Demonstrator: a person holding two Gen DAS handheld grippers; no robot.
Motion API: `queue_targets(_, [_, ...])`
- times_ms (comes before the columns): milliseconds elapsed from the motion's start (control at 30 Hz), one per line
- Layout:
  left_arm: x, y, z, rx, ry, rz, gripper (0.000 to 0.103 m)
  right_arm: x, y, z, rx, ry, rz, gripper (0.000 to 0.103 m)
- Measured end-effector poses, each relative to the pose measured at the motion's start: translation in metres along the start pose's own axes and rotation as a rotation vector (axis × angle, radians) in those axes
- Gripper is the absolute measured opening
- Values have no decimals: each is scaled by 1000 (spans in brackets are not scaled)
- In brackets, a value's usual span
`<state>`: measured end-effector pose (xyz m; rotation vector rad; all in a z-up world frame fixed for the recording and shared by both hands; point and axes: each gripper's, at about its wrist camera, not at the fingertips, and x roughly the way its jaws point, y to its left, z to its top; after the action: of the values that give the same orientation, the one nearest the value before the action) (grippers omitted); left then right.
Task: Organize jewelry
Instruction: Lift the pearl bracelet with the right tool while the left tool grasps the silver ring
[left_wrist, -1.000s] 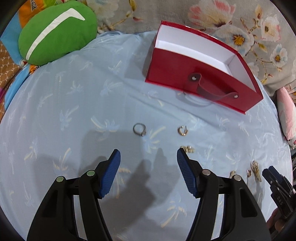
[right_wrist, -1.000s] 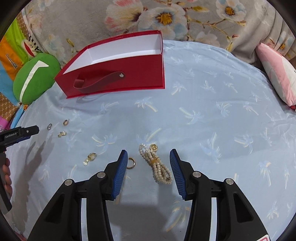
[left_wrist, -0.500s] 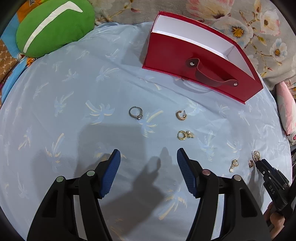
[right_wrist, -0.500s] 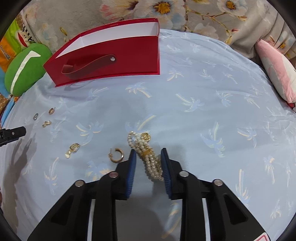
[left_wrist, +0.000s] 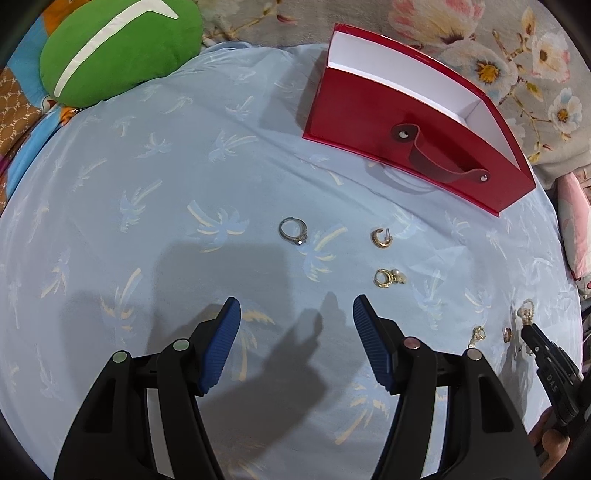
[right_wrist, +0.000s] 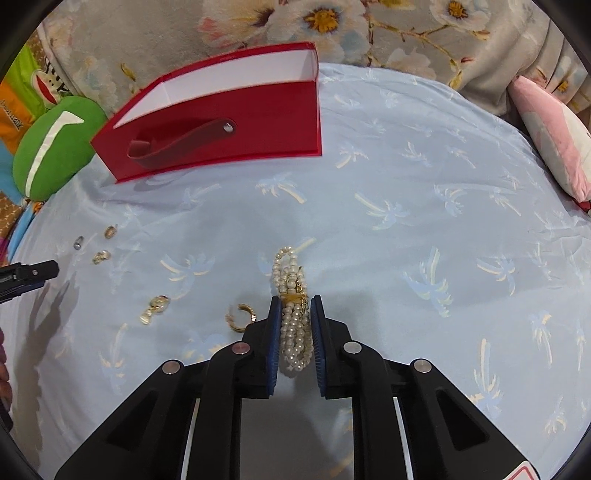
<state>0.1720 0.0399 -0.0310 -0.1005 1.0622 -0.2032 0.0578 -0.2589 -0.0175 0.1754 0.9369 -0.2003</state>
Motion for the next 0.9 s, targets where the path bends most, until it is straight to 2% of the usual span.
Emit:
queue_targets(133, [0,2,3,-19,4,-16,61,-17,8,7,-8,-33,20,13])
queue_targets(400, [7,-15,5,17,14,-39,61,-33,23,14,-22,-49,65,13])
queue_targets(600, [16,-1,14,-19,13,-14,61,-37,28,15,-29,-51,83,13])
queue_targets(900, [35,4,33,-16,-1,21,59,-36,31,17,-33,-51,88,13])
